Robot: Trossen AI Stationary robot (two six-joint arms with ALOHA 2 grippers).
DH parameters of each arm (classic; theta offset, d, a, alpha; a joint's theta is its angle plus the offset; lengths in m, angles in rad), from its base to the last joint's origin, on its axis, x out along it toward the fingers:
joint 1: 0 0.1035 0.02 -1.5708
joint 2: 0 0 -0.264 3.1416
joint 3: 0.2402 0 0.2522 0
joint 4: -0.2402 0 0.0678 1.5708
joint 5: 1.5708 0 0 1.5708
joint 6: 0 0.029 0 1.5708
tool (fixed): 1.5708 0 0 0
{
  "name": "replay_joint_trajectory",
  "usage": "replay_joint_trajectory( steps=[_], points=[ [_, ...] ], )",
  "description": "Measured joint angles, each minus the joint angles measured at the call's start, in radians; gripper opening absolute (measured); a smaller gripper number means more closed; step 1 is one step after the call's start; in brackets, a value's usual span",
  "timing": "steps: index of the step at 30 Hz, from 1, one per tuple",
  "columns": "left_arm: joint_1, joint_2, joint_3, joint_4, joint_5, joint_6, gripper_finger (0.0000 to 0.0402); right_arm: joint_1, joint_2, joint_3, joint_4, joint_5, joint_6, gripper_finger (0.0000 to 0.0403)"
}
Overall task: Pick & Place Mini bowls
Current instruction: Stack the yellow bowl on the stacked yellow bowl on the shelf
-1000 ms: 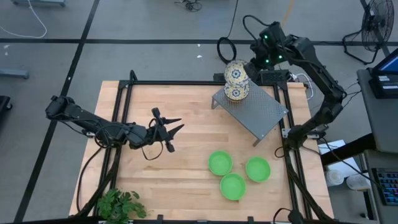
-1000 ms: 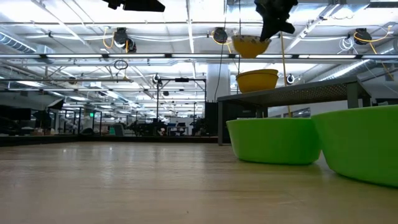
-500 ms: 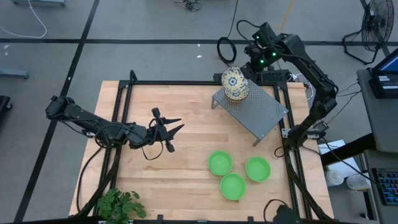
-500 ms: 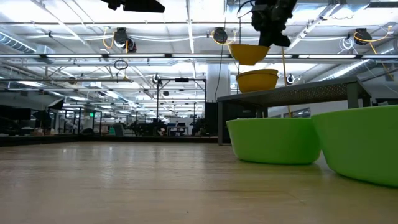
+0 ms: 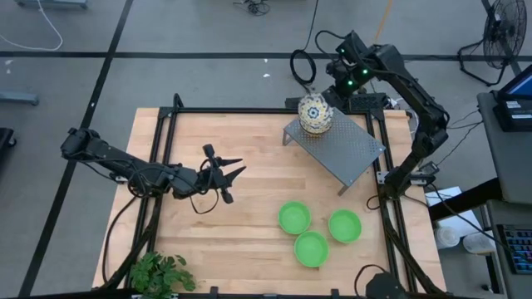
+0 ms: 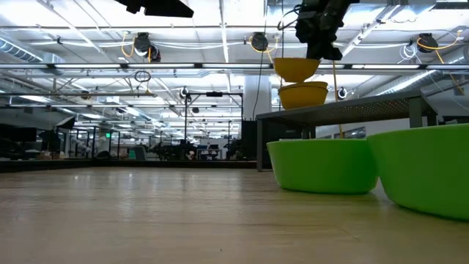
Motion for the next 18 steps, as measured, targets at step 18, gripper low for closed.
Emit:
replay_joint_trajectory(
  steps=[18],
  points=[
    [0.0,0.0,0.0,0.001,0.0,0.0,0.0118,-0.012,-0.01,-0.041,-0.023,-0.018,-0.009,0.0]
  ],
)
